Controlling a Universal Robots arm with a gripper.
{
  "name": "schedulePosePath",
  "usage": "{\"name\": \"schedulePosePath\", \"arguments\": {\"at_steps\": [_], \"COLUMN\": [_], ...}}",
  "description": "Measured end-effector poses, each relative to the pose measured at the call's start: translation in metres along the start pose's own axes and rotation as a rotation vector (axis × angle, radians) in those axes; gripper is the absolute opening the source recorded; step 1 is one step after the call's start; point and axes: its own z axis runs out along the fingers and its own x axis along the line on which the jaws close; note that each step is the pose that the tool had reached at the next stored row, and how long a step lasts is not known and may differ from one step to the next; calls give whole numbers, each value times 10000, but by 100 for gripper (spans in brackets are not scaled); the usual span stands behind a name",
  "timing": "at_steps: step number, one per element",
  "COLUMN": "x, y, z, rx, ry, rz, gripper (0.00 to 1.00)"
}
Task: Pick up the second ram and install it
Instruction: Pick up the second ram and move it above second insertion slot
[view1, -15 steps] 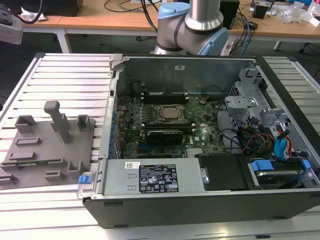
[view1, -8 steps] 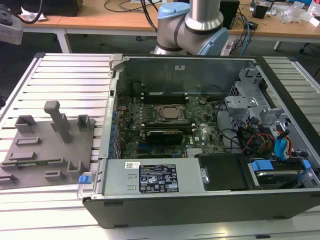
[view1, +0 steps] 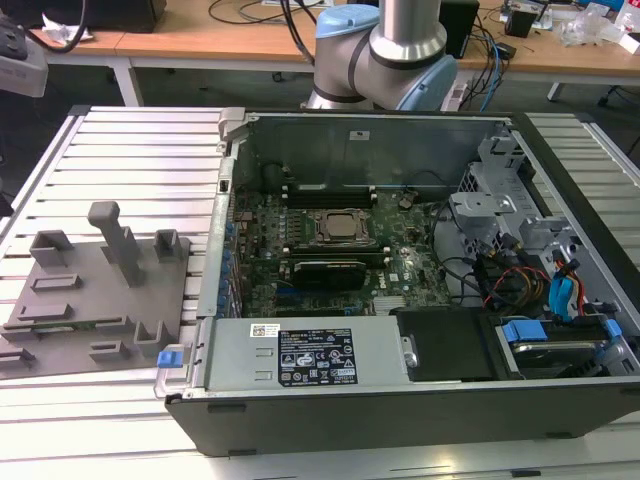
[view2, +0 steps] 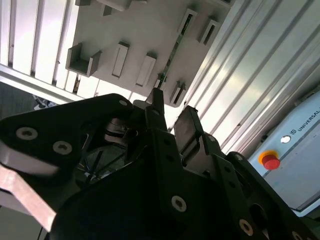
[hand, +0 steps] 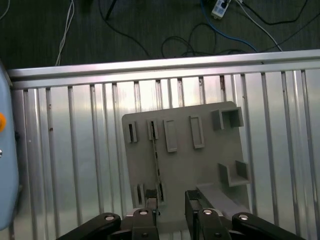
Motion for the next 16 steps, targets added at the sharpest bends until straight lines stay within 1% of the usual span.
{"name": "schedulePosePath", "arguments": {"at_steps": [5,7,9,16], "x": [3,4,6,9], "y": [-3,-4,-6,-9], "z": [66,80,125,202], "rx": [0,0,0,0], "ry": [0,0,0,0], "rz": [0,-1,0,0], "gripper": [36,36,36,36]}}
